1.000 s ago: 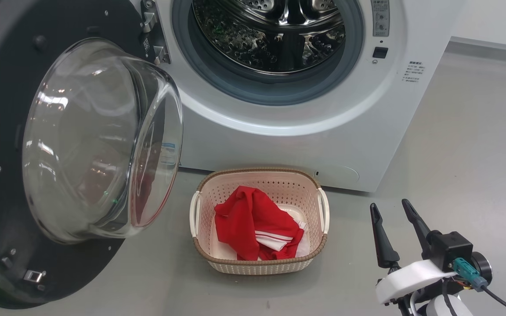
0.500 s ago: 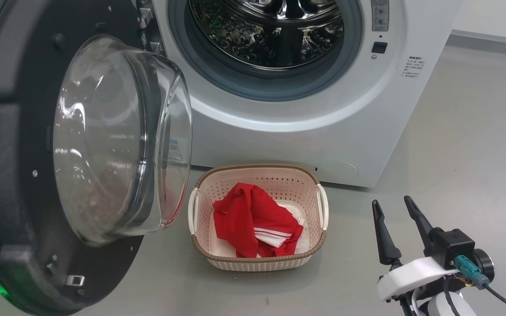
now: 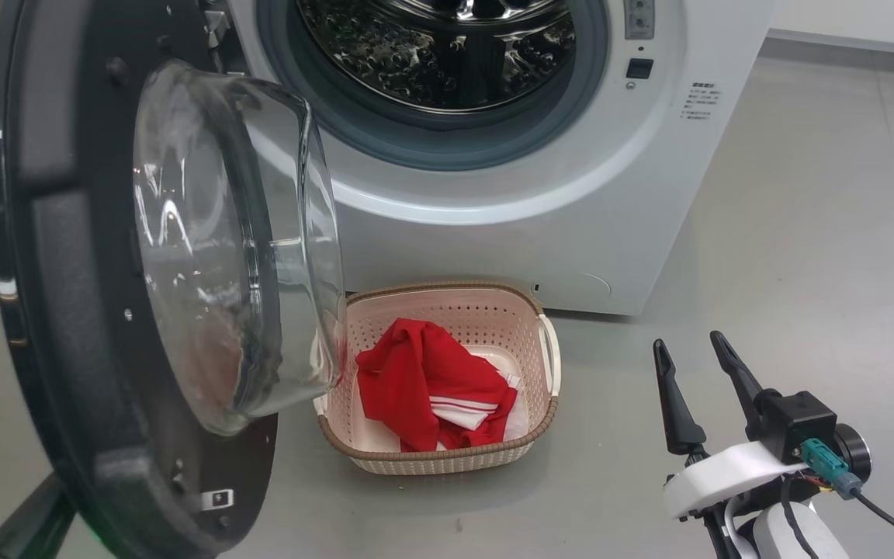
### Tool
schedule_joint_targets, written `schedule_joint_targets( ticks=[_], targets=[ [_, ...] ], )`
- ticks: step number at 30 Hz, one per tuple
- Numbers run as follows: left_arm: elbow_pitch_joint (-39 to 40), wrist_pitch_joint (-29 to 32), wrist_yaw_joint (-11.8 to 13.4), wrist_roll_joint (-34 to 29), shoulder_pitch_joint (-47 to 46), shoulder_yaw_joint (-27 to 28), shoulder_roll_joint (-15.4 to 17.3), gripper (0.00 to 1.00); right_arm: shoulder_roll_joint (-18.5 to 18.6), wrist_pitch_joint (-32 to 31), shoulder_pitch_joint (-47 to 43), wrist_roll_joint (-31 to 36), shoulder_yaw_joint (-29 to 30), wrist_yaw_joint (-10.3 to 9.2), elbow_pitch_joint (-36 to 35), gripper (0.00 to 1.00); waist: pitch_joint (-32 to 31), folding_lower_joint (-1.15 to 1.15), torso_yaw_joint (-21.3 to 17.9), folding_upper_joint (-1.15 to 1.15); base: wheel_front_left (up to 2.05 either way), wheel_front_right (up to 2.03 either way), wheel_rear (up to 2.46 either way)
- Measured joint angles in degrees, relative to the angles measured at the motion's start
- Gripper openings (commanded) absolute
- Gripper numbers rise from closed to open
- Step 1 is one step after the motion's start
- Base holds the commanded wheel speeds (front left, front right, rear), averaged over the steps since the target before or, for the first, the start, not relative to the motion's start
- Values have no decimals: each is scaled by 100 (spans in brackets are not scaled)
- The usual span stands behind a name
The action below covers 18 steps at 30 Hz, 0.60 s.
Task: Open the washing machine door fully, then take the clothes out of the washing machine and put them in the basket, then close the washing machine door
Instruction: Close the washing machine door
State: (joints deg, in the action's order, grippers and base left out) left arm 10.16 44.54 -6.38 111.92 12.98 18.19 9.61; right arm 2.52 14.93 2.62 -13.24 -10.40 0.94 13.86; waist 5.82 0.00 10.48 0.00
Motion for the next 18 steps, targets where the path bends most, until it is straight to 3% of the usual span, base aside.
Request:
schedule_joint_targets(
  ticks=[18],
  targets=[
    [604,437,-47,-16,175,-460,-152,0,4,0,202,11,-120,18,-48,100,254,0,-706,0,0,0,0]
  ],
)
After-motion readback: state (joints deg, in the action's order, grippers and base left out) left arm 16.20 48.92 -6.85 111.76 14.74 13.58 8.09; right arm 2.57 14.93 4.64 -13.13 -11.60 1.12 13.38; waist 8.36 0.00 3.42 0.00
